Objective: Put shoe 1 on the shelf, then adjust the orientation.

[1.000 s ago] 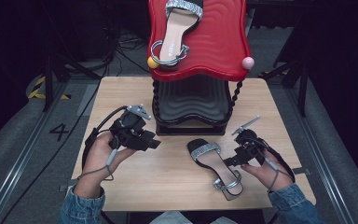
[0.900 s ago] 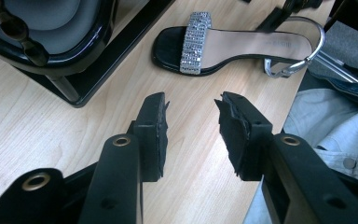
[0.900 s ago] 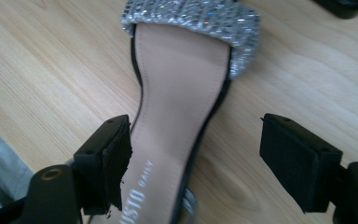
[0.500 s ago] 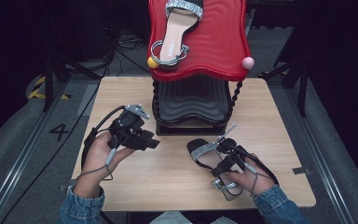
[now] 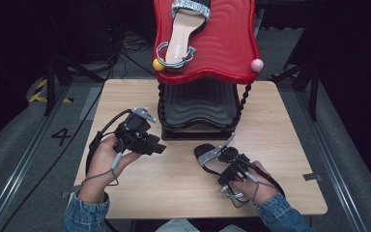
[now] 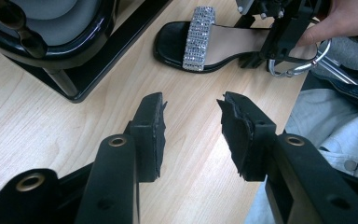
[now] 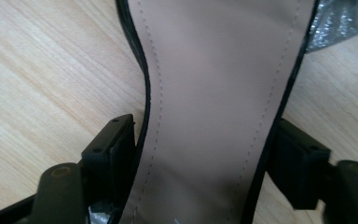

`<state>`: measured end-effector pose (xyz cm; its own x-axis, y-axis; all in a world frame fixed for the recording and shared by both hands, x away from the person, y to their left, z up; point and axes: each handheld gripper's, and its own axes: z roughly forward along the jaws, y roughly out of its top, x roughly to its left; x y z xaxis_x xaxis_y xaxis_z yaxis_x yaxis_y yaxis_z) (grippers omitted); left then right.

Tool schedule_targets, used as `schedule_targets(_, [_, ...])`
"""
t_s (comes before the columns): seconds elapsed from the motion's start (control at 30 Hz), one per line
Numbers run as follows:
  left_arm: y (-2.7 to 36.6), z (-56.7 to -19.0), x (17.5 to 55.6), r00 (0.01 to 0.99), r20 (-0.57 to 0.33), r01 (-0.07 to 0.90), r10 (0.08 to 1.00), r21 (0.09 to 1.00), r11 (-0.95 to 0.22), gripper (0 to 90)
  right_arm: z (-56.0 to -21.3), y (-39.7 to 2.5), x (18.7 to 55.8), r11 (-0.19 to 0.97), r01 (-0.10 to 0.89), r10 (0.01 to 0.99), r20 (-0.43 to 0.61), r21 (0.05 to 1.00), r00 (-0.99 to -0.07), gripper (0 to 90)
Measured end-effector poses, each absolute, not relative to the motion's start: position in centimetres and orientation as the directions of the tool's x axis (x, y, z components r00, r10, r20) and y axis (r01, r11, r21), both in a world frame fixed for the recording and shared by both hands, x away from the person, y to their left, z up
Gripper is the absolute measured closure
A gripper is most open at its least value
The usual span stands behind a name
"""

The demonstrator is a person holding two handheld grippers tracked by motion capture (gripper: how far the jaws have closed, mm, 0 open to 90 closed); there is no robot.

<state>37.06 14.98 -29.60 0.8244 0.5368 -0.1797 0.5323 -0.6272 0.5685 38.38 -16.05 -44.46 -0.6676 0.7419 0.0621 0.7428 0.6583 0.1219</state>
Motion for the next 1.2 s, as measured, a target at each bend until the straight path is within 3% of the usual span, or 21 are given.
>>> schedule_targets(0.23, [15.2,-29.7,37.1,0.824,-0.185,0.535,0.536,0.567,-0.627,59.2,-44.2,-16.7,38.5,0.636,0.761,0.763,0.041,0.13,-0.645,41.7])
schedule_targets(0.6, [15.3,-29.8,37.5,0.817,-0.193,0.545,0.544,0.567,-0.618,59.2,-43.4,-17.7,38.1,0.636,0.757,0.757,0.067,0.15,-0.65,42.5])
schedule_targets(1.2, [16.8,-30.1,37.3,0.792,-0.204,0.575,0.575,0.565,-0.592,59.4,-34.1,-20.5,37.9,0.583,0.739,0.764,0.081,0.339,-0.64,42.5])
